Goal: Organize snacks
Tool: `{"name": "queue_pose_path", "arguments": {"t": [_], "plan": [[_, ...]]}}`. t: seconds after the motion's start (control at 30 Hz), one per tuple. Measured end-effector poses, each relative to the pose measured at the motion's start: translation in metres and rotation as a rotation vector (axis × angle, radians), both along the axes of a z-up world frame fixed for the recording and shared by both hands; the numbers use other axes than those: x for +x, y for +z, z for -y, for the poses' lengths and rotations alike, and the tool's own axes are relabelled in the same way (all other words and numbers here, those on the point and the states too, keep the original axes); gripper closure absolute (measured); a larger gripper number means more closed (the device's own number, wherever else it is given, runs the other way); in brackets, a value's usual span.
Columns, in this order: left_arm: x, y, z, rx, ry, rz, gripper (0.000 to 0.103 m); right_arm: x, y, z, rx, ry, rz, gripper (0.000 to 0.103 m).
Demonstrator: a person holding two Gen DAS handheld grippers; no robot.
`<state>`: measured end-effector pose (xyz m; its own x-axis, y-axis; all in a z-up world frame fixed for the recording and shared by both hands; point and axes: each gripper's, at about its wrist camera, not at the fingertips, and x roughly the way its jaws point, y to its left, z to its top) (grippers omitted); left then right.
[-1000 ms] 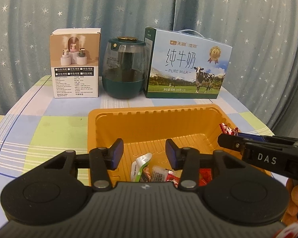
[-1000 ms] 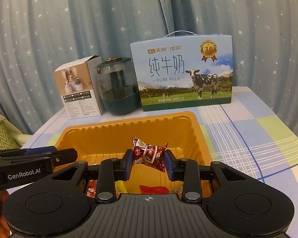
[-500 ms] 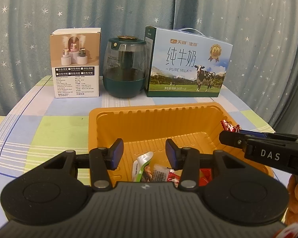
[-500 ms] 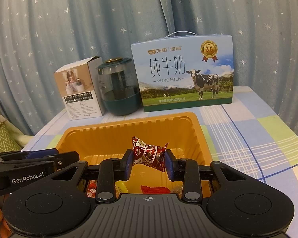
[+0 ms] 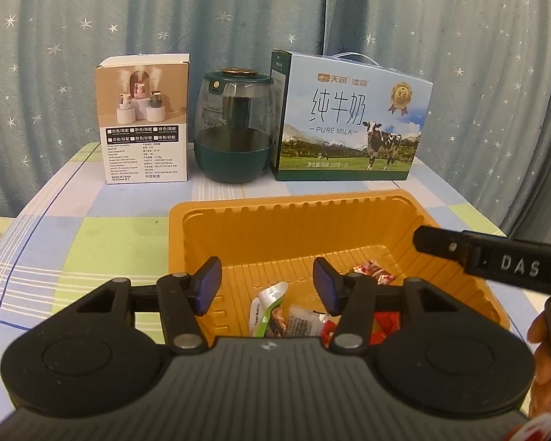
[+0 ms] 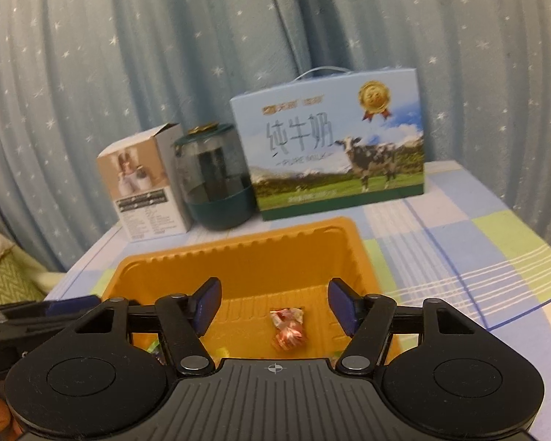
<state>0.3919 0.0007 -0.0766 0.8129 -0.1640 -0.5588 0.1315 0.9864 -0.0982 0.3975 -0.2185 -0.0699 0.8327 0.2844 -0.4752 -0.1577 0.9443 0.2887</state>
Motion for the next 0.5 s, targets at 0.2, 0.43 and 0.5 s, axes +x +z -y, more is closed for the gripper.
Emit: {"name": "queue_pose_path", "arguments": {"t": [0.2, 0.43, 0.5], "plan": [[0.0, -0.001, -0.001, 0.006, -0.002, 0.0, 0.043, 0.001, 0.002, 0.006, 0.007, -0.024, 0.0, 0.039], [-0.002, 0.0, 0.0, 0.018, 0.005, 0.006, 0.031, -0.001, 0.004, 0.013, 0.014, -0.04, 0.004, 0.039], [-0.003, 0.001, 0.001, 0.027, 0.011, 0.012, 0.025, -0.001, 0.005, 0.014, 0.016, -0.044, 0.003, 0.039]]}}
